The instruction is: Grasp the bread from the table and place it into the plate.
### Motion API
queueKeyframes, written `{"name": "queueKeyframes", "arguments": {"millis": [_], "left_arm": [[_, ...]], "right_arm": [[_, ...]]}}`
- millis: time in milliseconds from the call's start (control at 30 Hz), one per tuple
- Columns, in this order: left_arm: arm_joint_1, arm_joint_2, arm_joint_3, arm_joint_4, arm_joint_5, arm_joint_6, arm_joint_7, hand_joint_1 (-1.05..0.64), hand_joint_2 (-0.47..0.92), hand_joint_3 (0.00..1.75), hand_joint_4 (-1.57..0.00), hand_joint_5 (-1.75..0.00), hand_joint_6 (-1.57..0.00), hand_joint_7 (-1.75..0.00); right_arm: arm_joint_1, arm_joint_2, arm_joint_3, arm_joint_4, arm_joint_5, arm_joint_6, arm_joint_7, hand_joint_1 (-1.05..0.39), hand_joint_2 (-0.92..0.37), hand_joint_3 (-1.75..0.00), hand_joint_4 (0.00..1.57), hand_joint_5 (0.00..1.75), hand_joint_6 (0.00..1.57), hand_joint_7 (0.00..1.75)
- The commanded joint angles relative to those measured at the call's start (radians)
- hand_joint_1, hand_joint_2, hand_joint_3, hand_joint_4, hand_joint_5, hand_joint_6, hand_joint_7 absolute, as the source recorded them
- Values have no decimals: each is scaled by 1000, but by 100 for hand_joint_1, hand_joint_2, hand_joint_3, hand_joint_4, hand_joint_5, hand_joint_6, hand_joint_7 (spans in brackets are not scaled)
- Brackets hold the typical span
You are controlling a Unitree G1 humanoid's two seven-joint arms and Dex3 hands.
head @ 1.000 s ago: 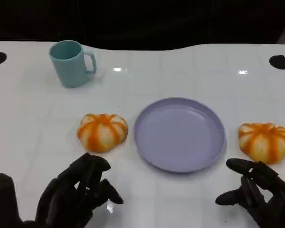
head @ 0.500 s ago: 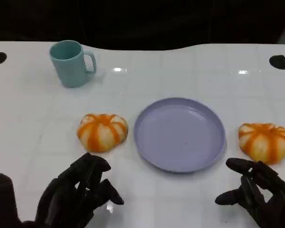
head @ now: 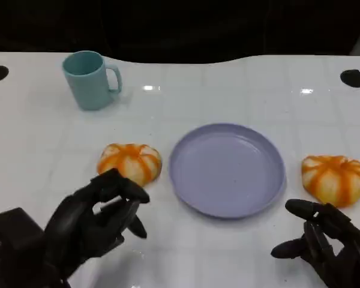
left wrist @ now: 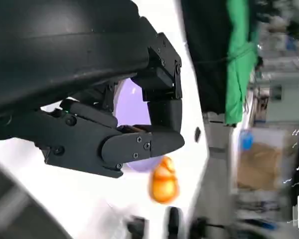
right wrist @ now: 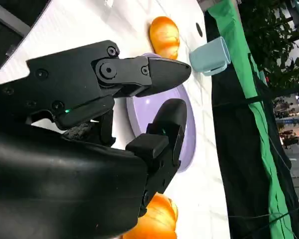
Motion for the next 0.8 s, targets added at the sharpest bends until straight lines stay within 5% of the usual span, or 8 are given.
{"name": "queueKeyframes", "arguments": {"millis": [33, 167, 400, 567, 800], "left_arm": [[-71, 109, -23, 40, 232, -150, 75, -49, 92, 34, -40, -105, -47, -53], [-126, 170, -49, 74, 458, -247, 200, -49, 92, 24, -28, -91, -47, -32], [-223, 250, -106, 94, 794, -257, 381, -46, 85, 1, -20, -39, -48, -3], [-270, 280, -151, 100, 873, -200, 353, -36, 76, 0, -2, -36, -36, 0], [-336, 295, -234, 122, 947, -92, 271, -27, 73, 0, 0, -28, -22, 0]], "right_arm": [[-6, -8, -5, 3, 6, -11, 7, -77, -92, -32, 75, 111, 81, 69], [-7, -7, -6, 3, 6, -12, 9, -77, -92, -32, 76, 111, 82, 69], [-5, -4, -6, 8, 1, -25, 11, -77, -92, -32, 76, 110, 81, 67], [-3, -5, -5, 9, 2, -25, 13, -77, -92, -32, 76, 110, 82, 66], [-2, -2, -6, 16, 6, -37, 19, -76, -92, -31, 76, 109, 82, 64]]}}
